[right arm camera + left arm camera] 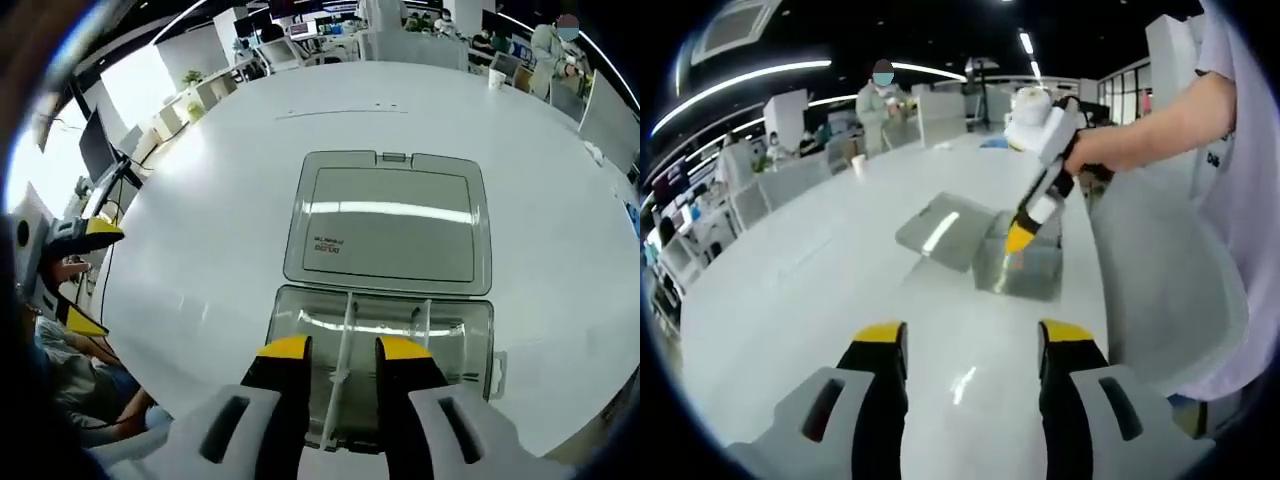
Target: Insert the divider into the dual guide fixture by aligning both edges with the guide slots and pushing it downward to the bottom, including one-sided entry, uneven engagement, binding, and posture correction.
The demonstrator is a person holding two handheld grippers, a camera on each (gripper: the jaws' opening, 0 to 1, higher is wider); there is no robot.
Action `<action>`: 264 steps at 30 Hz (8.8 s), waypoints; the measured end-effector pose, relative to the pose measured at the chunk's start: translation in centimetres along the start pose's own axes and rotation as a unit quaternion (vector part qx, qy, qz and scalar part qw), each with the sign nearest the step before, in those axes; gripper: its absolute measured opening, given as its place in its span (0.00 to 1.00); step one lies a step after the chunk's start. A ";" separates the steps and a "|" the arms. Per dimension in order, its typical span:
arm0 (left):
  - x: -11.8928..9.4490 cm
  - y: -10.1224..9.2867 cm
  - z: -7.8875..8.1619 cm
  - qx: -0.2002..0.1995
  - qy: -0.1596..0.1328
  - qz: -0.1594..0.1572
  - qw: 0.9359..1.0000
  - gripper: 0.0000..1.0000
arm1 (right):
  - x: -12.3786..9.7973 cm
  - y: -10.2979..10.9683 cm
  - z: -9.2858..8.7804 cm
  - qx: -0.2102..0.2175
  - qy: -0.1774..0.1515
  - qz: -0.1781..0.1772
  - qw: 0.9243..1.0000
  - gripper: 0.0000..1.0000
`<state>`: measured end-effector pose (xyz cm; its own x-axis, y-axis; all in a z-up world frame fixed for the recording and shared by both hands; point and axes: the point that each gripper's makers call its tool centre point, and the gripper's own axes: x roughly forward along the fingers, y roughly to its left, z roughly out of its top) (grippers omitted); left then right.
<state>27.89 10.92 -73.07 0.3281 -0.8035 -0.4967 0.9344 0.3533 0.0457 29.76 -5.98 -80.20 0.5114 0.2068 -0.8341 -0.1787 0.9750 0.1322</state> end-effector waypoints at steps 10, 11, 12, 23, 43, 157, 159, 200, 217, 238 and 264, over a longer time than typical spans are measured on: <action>0.6 -1.3 0.9 -0.007 0.004 0.008 1.000 0.51 | -2.3 0.3 1.9 -0.064 -0.051 0.044 0.996 0.20; 0.7 -1.5 0.9 -0.009 0.005 0.010 1.000 0.52 | -2.5 0.5 2.1 -0.070 -0.060 0.054 0.994 0.20; 0.8 -1.6 1.0 -0.009 0.005 0.010 1.000 0.52 | -2.7 0.3 2.1 -0.065 -0.061 0.052 0.995 0.21; 1.9 -2.8 2.0 -0.026 0.006 0.020 0.999 0.55 | -4.9 -0.3 1.4 -0.121 -0.099 0.121 0.980 0.31; 6.0 -5.4 6.2 -0.009 0.006 -0.002 1.000 0.58 | -10.4 -8.8 -2.9 -0.128 -0.133 0.104 0.977 0.33; 10.2 -6.4 10.0 -0.005 0.025 -0.007 1.000 0.55 | -4.3 -31.9 -8.8 -0.015 -0.019 -0.088 0.996 0.26; 10.3 -6.4 10.0 -0.005 0.026 -0.008 1.000 0.55 | -4.3 -32.0 -8.9 -0.016 -0.021 -0.089 0.996 0.26; 11.3 -6.8 9.9 -0.022 0.032 -0.024 0.999 0.56 | -6.3 -29.4 -5.6 -0.031 -0.100 -0.065 0.992 0.26; 11.7 -7.1 10.2 -0.028 0.032 -0.028 0.999 0.56 | -8.1 -25.7 -3.1 -0.042 -0.151 -0.034 0.987 0.26; 11.5 -7.3 10.5 -0.057 0.023 -0.029 0.998 0.53 | -11.4 -17.0 0.6 -0.115 -0.237 0.037 0.964 0.26; 12.9 -8.9 14.2 -0.124 -0.024 -0.057 0.990 0.29 | -12.8 -5.9 1.1 -0.231 -0.284 0.118 0.923 0.26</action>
<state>25.77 -9.35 -67.60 0.2353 -0.8647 -0.4437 0.9049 0.3615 -0.2245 25.18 -14.34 -69.68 0.7475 0.5460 -0.3784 -0.6133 0.7860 -0.0775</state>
